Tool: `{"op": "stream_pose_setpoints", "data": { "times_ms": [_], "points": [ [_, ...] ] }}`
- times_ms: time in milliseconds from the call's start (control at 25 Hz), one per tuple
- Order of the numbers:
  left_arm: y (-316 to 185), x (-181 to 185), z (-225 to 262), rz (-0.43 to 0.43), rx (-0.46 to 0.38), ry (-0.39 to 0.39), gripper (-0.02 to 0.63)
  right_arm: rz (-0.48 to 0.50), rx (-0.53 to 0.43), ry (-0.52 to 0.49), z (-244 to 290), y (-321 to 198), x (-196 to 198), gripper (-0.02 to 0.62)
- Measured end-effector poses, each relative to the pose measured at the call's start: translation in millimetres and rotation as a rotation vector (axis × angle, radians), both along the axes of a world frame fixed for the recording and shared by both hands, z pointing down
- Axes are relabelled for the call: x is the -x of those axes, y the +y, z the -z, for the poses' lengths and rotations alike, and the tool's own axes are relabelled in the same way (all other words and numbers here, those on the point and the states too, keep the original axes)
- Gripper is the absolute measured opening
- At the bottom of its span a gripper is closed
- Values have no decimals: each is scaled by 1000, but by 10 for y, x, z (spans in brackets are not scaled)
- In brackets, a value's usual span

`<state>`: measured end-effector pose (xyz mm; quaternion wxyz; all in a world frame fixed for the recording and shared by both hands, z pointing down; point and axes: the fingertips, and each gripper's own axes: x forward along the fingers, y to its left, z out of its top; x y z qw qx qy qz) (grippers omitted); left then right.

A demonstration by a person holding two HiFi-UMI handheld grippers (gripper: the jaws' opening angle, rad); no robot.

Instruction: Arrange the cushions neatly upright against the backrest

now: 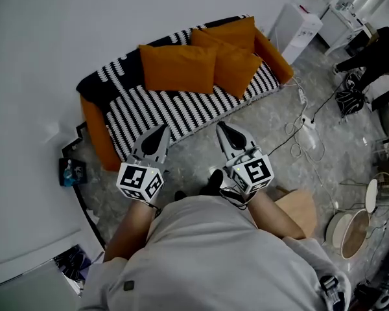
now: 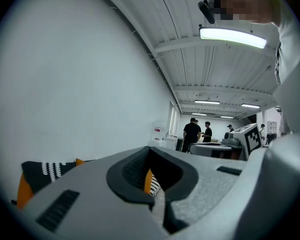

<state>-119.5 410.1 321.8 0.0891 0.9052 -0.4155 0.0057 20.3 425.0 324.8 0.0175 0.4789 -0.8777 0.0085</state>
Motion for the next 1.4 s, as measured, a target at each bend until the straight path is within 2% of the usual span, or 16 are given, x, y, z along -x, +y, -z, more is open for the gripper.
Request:
{"op": "stream_pose_setpoints", "data": {
  "times_ms": [520,720,1040,1400],
  "points": [
    [-603,-904,-69,79,-3,-54,9,63,46,-22,-159,-690,-1121,21],
    [-745,-1121,-115,113,1,-85,9,89,65,-29,-215,-903,-1389,21],
    [-1099,-1069,-220,134,25,-90,9,125,91,-23,-341,-1301,-1345,21],
    [-1860,-755,-278,88,24,-77,9,111,89,1,-318,-1924,-1010,21]
  ]
}}
